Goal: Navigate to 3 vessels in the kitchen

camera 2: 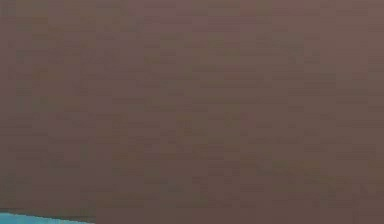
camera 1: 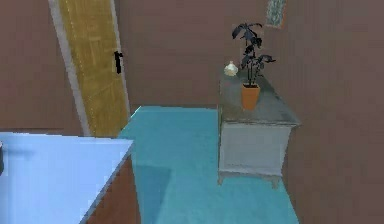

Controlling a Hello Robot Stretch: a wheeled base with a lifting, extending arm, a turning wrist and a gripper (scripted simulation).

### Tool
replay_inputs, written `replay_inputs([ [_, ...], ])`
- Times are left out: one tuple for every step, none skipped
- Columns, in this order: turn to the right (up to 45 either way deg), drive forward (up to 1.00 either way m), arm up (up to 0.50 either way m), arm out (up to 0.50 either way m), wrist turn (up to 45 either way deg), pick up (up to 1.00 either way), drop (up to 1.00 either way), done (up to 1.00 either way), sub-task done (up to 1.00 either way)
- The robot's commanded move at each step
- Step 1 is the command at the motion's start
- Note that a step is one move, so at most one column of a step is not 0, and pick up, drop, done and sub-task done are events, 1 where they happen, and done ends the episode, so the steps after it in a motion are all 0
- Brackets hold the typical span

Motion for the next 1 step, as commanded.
replay_inputs([
  [-45.0,0.00,0.00,0.00,0.0,0.00,0.00,0.00,0.00],
])
